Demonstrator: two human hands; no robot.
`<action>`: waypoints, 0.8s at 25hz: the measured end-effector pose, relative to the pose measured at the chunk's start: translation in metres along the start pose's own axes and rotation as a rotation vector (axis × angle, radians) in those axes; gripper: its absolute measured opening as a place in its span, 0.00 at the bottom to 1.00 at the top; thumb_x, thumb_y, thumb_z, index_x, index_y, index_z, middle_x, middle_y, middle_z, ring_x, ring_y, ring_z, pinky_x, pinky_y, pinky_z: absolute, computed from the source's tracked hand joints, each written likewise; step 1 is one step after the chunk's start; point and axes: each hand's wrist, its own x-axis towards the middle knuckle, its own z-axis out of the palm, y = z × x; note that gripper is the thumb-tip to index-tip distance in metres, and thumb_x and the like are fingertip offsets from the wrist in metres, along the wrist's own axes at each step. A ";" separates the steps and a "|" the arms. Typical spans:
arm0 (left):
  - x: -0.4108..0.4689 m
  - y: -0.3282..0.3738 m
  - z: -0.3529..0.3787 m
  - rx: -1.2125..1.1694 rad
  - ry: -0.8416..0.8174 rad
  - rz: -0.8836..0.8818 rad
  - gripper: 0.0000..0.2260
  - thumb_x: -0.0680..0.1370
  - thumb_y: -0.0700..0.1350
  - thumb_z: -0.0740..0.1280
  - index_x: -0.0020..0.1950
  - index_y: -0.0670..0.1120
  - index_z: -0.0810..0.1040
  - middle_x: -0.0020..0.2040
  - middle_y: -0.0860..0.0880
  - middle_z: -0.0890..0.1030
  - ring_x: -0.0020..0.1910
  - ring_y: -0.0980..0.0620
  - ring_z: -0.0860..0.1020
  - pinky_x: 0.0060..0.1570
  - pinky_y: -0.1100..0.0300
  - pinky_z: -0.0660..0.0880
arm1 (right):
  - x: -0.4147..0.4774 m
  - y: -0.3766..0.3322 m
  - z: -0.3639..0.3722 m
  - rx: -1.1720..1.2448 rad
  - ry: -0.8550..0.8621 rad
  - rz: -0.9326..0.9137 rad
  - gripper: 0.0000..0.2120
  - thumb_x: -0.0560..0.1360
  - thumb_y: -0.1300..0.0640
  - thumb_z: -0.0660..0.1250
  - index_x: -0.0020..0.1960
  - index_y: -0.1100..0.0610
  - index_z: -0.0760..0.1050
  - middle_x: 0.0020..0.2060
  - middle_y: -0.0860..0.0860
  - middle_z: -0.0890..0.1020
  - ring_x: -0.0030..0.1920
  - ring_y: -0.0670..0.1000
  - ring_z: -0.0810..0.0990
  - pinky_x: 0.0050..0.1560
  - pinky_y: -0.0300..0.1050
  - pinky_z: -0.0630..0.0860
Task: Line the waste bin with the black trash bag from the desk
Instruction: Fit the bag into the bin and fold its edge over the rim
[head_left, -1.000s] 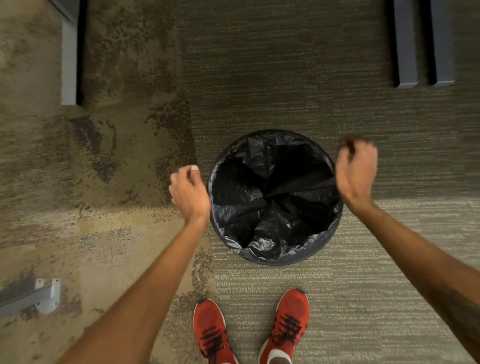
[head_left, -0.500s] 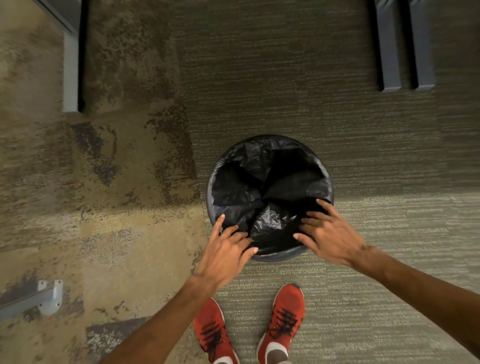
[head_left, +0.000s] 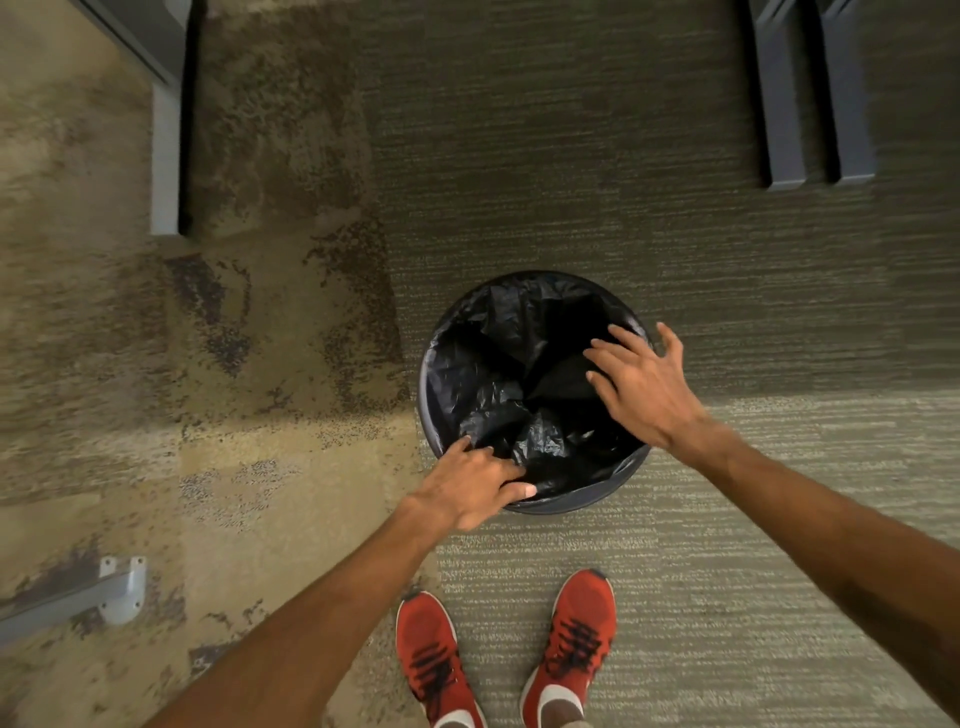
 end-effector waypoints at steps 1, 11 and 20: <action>-0.008 0.002 0.004 -0.068 0.084 0.002 0.26 0.83 0.63 0.51 0.76 0.54 0.69 0.76 0.51 0.72 0.79 0.49 0.63 0.81 0.47 0.48 | -0.012 -0.004 -0.002 0.092 0.069 0.044 0.20 0.83 0.51 0.60 0.73 0.53 0.73 0.75 0.52 0.73 0.79 0.53 0.64 0.75 0.68 0.52; -0.034 0.016 0.013 -1.632 0.758 -0.626 0.30 0.81 0.35 0.65 0.81 0.47 0.59 0.78 0.44 0.68 0.76 0.44 0.69 0.74 0.42 0.66 | -0.087 -0.065 0.019 1.696 0.074 1.106 0.20 0.78 0.65 0.64 0.69 0.53 0.72 0.63 0.54 0.81 0.63 0.56 0.79 0.61 0.59 0.78; -0.032 -0.018 0.020 -1.706 0.706 -0.546 0.27 0.78 0.30 0.65 0.77 0.41 0.67 0.73 0.42 0.75 0.69 0.42 0.77 0.61 0.36 0.78 | -0.094 -0.083 0.020 1.840 0.203 1.064 0.34 0.78 0.73 0.61 0.79 0.51 0.62 0.64 0.55 0.82 0.61 0.60 0.83 0.48 0.60 0.85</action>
